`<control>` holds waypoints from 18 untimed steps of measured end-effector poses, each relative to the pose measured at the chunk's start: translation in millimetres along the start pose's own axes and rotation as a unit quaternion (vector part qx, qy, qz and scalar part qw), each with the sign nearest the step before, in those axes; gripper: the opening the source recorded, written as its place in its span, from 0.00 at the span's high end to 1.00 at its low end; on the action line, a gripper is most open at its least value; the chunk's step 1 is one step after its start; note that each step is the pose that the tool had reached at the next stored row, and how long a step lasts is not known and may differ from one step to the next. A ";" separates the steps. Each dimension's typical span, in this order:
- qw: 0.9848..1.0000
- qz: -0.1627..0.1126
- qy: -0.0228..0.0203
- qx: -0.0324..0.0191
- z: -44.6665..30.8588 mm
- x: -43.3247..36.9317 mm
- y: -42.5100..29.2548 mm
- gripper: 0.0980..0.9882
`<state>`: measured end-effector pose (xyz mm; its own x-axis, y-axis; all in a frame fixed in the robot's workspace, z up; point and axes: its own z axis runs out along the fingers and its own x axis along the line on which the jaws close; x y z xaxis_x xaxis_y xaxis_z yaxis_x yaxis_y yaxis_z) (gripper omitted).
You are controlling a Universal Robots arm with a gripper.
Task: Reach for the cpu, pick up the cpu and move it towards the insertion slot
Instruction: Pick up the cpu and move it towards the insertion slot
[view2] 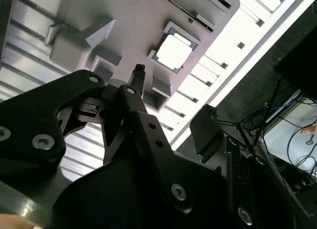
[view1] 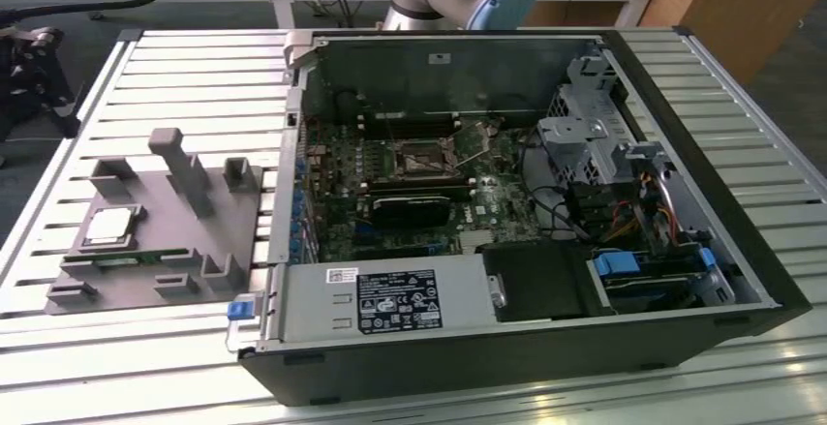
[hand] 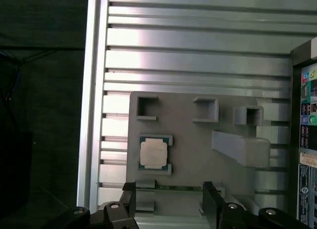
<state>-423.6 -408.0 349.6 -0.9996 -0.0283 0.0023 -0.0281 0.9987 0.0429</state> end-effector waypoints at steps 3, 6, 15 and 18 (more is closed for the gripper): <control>1.000 -0.003 0.000 0.000 5.4 0.1 -1.1 0.39; 1.000 -0.004 0.001 0.000 10.8 0.1 -1.8 0.39; 1.000 -0.003 0.002 0.000 27.2 2.2 -3.7 0.39; 1.000 -0.002 0.002 0.000 32.6 3.0 -4.2 0.39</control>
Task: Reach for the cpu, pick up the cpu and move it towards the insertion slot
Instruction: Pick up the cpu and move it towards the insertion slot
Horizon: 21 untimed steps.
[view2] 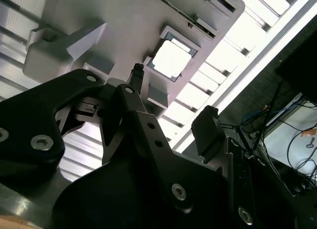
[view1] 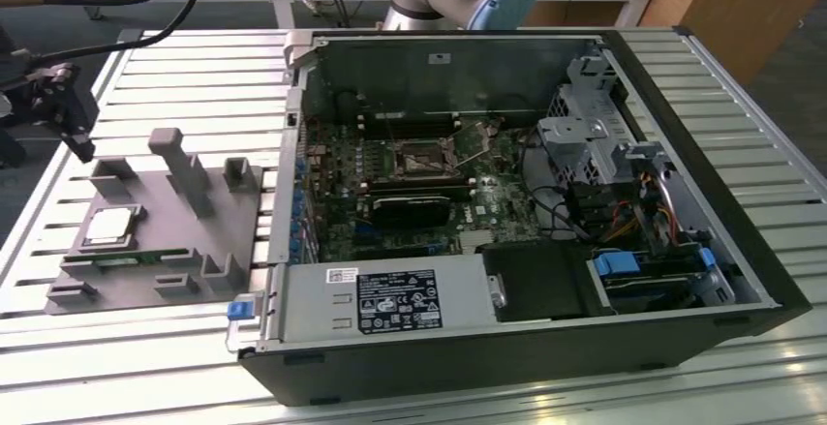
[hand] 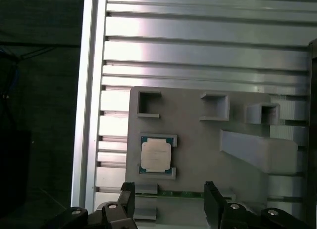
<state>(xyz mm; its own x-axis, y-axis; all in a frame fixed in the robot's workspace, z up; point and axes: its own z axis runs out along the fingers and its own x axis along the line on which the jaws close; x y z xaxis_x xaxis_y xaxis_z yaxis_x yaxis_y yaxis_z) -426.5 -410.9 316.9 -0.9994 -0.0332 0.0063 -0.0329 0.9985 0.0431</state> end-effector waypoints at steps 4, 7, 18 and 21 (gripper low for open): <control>1.000 0.001 0.000 0.000 7.3 0.5 -0.5 0.31; 1.000 0.002 0.000 0.000 12.7 0.8 -0.8 0.31; 1.000 0.005 0.000 0.000 32.8 7.2 -3.0 0.31; 1.000 0.004 0.000 0.000 38.1 9.0 -4.0 0.31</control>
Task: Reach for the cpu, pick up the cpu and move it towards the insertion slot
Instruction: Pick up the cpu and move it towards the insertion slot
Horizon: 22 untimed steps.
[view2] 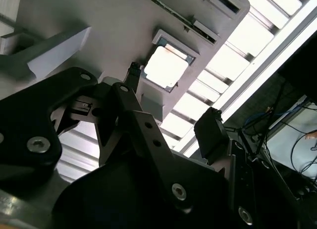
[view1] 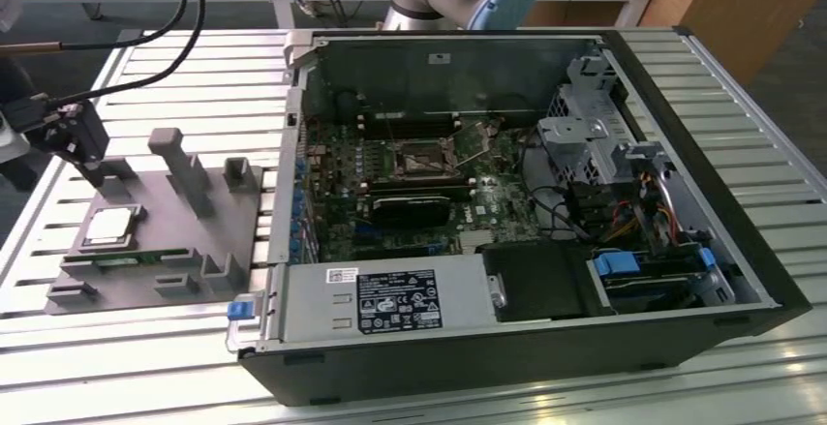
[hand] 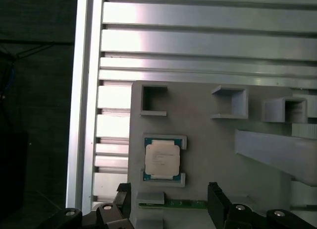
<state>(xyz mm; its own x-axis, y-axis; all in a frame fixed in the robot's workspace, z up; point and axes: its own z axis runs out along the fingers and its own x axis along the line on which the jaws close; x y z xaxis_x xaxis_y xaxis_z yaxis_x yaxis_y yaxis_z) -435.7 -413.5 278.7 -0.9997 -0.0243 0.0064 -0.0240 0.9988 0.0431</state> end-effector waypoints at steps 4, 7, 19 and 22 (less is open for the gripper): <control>1.000 0.000 0.000 0.000 7.2 2.6 -1.7 0.31; 1.000 0.000 0.000 0.000 12.7 3.7 -3.1 0.31; 1.000 0.000 0.000 0.000 34.3 4.0 -6.0 0.31; 1.000 0.000 0.000 0.000 39.9 3.9 -6.5 0.31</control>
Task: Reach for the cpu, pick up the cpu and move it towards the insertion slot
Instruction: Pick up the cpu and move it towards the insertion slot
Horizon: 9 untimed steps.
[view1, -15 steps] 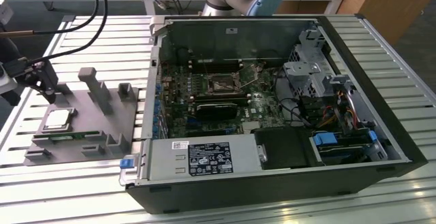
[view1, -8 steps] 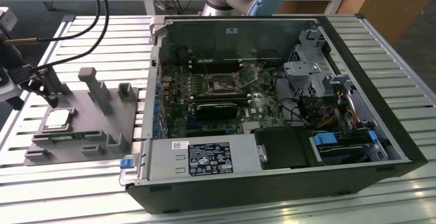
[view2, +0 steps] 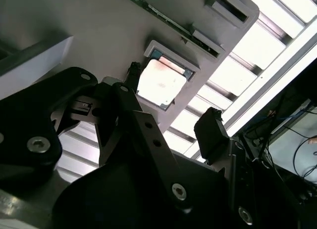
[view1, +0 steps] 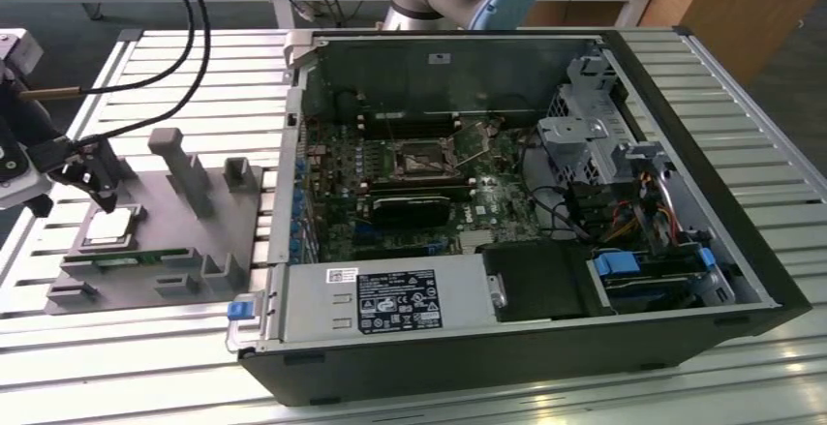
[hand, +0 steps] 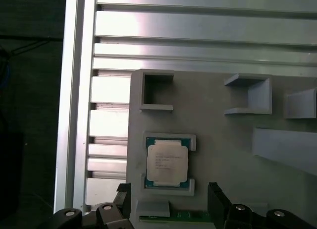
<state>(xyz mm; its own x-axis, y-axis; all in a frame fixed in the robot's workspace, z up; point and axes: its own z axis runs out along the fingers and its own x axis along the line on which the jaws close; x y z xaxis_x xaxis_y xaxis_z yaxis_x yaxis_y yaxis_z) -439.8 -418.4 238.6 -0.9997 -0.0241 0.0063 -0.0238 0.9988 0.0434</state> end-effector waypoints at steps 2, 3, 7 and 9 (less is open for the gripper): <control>1.000 0.000 0.000 0.000 3.7 0.0 -0.6 0.31; 1.000 0.000 0.000 0.000 5.4 0.0 -0.6 0.31; 1.000 0.000 0.001 0.000 12.8 -0.3 -1.0 0.31; 1.000 0.000 0.001 0.000 16.3 -0.4 -1.1 0.31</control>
<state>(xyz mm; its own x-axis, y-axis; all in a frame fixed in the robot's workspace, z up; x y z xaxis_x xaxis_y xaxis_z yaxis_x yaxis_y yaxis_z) -439.5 -418.8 222.3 -0.9997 -0.0241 0.0090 -0.0237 0.9988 0.0437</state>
